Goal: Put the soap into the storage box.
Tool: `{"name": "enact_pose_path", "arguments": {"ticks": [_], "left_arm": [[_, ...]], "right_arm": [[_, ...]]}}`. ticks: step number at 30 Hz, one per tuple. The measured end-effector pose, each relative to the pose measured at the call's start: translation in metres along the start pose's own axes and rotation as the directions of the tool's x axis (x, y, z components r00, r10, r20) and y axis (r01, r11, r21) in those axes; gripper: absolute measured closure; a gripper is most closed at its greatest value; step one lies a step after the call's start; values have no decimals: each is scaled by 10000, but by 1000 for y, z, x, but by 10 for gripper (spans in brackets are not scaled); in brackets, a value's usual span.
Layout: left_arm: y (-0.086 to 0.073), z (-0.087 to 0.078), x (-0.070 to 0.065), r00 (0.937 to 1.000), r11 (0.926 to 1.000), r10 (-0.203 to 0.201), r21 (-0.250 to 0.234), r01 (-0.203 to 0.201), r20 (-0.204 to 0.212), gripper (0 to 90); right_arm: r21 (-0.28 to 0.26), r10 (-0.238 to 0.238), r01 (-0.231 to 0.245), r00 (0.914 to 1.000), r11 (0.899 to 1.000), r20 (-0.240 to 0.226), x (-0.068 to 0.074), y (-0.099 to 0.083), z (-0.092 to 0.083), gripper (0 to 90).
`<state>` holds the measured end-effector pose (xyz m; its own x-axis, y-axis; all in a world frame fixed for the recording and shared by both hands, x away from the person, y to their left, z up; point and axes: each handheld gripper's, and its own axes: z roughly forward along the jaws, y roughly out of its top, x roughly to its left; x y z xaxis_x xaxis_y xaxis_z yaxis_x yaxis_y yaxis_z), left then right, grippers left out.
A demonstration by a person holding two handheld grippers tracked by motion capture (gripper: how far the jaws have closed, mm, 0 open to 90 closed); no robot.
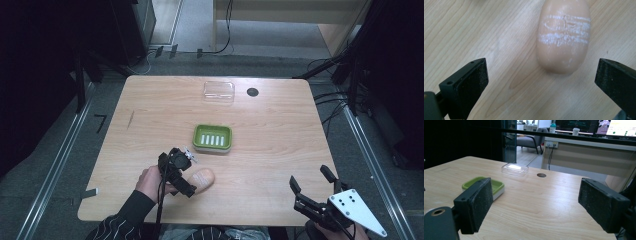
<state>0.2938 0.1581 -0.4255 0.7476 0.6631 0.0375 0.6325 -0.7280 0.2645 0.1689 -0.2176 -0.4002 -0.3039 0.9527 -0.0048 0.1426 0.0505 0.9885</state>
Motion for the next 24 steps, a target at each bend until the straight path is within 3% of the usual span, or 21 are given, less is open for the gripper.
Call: {"name": "enact_pose_path", "arguments": {"ticks": [6, 16, 24], "left_arm": [[11, 10, -4, 9996, 9994, 283, 174, -282, -13, 0], [23, 19, -6, 9995, 9997, 205, 115, -208, 228, 0], [35, 32, -14, 9984, 9981, 467, 381, -479, 313, 0]], "right_arm": [[-8, 0, 0, 10000, 10000, 40, 0, 0, -1, 132], [-26, -28, 28, 10000, 10000, 41, 0, 0, -1, 132], [9, 33, -33, 10000, 10000, 56, 0, 0, -2, 132]]}}
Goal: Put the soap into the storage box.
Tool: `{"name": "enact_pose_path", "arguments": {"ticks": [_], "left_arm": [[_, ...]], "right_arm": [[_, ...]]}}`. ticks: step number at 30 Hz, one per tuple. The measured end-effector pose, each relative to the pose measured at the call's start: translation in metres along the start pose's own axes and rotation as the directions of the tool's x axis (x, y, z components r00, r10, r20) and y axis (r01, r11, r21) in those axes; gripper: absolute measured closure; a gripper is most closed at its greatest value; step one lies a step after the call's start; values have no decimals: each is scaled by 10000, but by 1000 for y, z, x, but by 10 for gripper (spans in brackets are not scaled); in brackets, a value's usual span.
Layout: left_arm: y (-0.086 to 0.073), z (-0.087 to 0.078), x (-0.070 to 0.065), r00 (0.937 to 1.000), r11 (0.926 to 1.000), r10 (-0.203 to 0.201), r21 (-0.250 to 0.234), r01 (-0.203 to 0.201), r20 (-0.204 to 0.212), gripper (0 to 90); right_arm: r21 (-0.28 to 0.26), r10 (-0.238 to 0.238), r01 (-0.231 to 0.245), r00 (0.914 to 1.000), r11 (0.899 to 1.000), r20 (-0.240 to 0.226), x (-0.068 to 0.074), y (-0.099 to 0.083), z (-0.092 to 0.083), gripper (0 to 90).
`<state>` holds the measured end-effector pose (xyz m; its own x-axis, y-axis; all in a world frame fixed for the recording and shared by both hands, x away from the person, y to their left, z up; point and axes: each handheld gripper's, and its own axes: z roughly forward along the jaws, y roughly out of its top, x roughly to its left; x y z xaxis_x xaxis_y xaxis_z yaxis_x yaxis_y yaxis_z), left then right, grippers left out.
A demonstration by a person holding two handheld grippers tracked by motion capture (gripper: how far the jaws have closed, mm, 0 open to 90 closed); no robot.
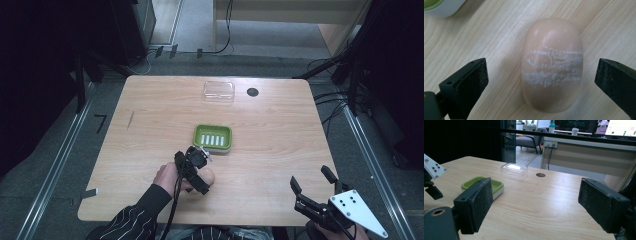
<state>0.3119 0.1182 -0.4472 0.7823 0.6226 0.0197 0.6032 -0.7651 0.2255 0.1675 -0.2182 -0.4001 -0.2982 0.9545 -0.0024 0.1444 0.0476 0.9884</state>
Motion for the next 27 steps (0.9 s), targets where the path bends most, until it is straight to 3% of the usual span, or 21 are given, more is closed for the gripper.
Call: {"name": "enact_pose_path", "arguments": {"ticks": [4, 10, 17, 27], "left_arm": [[4, 5, -3, 9997, 9995, 248, 217, -247, -14, 0], [5, 7, -3, 9997, 9994, 237, 238, -235, -83, 0], [3, 10, -2, 9994, 9992, 232, 307, -240, 256, 137], [2, 12, -4, 9987, 9987, 442, 258, -449, 238, 265]], "right_arm": [[-19, -49, 49, 10000, 10000, -5, 0, 0, 0, 132], [-57, -31, 31, 10000, 10000, 12, -1, 0, -1, 132], [-49, -60, 60, 10000, 10000, 7, 0, 0, -1, 132], [-33, -38, 38, 10000, 10000, 12, 0, 0, -1, 132]]}}
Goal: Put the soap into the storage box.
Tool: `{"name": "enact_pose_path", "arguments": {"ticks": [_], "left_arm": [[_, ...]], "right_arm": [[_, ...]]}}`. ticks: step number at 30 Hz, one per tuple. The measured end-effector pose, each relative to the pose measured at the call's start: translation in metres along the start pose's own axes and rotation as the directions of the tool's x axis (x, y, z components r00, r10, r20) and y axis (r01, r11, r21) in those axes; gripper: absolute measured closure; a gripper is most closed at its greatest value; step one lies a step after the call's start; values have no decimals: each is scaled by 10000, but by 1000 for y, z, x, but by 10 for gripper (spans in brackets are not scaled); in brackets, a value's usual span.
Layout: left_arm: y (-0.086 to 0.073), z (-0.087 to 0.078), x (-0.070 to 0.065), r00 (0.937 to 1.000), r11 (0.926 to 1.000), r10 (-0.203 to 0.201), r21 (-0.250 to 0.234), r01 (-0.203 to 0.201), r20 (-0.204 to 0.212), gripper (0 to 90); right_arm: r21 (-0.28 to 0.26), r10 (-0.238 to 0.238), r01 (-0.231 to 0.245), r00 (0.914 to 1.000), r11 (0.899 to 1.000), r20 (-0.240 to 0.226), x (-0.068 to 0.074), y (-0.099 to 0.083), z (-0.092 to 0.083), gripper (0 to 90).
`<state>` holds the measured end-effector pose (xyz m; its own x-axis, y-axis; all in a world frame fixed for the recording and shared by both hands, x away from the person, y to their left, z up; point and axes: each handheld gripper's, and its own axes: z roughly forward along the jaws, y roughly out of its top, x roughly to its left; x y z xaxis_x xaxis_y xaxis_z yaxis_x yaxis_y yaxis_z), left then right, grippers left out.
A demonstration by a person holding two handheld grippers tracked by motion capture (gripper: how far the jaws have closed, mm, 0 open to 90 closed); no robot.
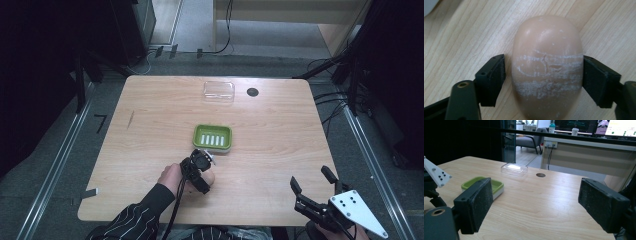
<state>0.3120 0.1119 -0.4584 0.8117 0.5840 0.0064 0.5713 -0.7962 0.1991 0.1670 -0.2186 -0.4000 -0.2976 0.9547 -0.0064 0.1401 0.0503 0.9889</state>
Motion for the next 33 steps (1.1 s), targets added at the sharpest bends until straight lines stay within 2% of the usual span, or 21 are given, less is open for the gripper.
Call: {"name": "enact_pose_path", "arguments": {"ticks": [1, 3, 8, 18, 33], "left_arm": [[0, 0, -1, 10000, 10000, 52, -5, -52, 14, 311], [1, 0, -2, 9999, 9999, 116, -15, -116, -51, 323], [0, 0, -1, 9999, 9999, 93, -48, -93, -61, 330], [-2, -1, 0, 9994, 9993, 350, -160, -349, 50, 335], [-6, -9, 6, 9968, 9967, 794, -145, -795, -91, 335]], "right_arm": [[-28, 10, -10, 10000, 10000, -5, 0, 0, 0, 132], [-22, 9, -9, 10000, 10000, -2, 0, 0, 0, 132], [27, 41, -41, 10000, 10000, -9, 0, 0, 0, 132], [8, 63, -63, 10000, 10000, -22, 0, 0, 0, 132], [-1, 31, -31, 10000, 10000, -9, 0, 0, 0, 132]]}}
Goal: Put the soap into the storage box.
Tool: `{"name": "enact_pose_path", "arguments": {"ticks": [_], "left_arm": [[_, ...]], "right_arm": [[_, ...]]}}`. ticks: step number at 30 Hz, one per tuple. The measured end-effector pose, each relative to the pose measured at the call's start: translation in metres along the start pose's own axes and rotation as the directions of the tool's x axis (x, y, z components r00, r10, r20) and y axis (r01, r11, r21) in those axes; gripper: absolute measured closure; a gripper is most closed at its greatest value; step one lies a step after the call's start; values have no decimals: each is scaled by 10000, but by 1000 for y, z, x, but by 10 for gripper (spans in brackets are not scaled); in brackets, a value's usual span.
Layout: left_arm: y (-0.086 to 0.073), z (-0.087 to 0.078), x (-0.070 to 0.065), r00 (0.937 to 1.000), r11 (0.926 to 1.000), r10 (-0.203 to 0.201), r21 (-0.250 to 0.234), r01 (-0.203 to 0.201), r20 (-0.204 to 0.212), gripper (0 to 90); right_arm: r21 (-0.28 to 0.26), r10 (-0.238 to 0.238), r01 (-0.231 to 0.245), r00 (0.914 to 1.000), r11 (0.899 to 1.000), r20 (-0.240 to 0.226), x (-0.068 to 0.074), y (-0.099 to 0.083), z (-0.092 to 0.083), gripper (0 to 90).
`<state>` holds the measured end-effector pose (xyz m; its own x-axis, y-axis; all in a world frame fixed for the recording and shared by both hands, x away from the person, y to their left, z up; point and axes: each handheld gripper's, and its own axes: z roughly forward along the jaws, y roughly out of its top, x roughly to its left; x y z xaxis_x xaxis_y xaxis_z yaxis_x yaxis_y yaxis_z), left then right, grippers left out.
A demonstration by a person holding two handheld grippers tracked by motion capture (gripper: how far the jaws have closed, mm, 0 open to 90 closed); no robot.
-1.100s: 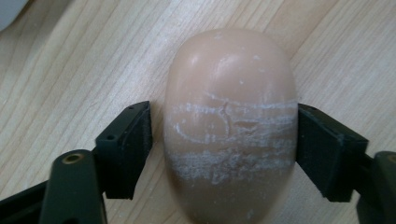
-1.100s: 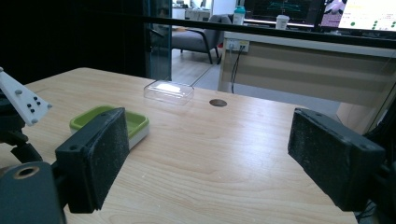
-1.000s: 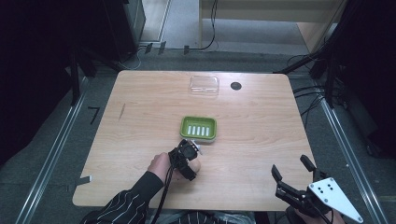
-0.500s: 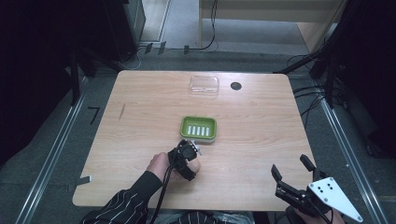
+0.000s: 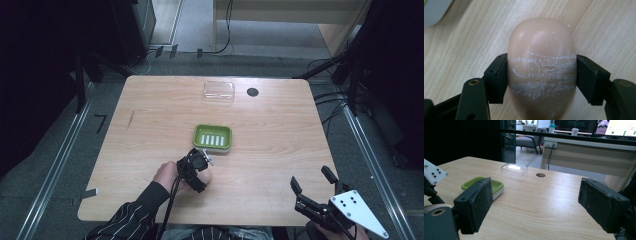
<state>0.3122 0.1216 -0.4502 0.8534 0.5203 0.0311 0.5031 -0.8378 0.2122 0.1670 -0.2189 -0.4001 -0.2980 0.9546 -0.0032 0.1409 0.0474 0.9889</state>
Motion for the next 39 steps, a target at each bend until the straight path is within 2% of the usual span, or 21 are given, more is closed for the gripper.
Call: {"name": "enact_pose_path", "arguments": {"ticks": [4, 8, 18, 24, 32, 39], "left_arm": [[0, -2, 1, 10000, 10000, 43, -50, -43, 55, 335], [-1, -2, 3, 9997, 9997, 238, 105, -239, 101, 335], [7, -1, 8, 9989, 9989, 477, 37, -477, 31, 334], [12, -3, 10, 9966, 9967, 815, 20, -816, 65, 335], [16, -6, 15, 9955, 9955, 947, -3, -947, -31, 335], [23, -7, 17, 9914, 9914, 1312, -27, -1312, -1, 335]], "right_arm": [[14, 1, -1, 10000, 10000, 6, 0, 0, 0, 132], [1, 0, 0, 10000, 10000, -2, 0, 0, 0, 132], [14, 5, -5, 10000, 10000, -1, 0, 0, 0, 132], [-26, 48, -48, 10000, 10000, 20, -1, 0, 0, 132], [-6, 18, -18, 10000, 10000, 18, -1, 0, 0, 132], [23, 12, -12, 10000, 10000, -5, 0, 0, 0, 132]]}}
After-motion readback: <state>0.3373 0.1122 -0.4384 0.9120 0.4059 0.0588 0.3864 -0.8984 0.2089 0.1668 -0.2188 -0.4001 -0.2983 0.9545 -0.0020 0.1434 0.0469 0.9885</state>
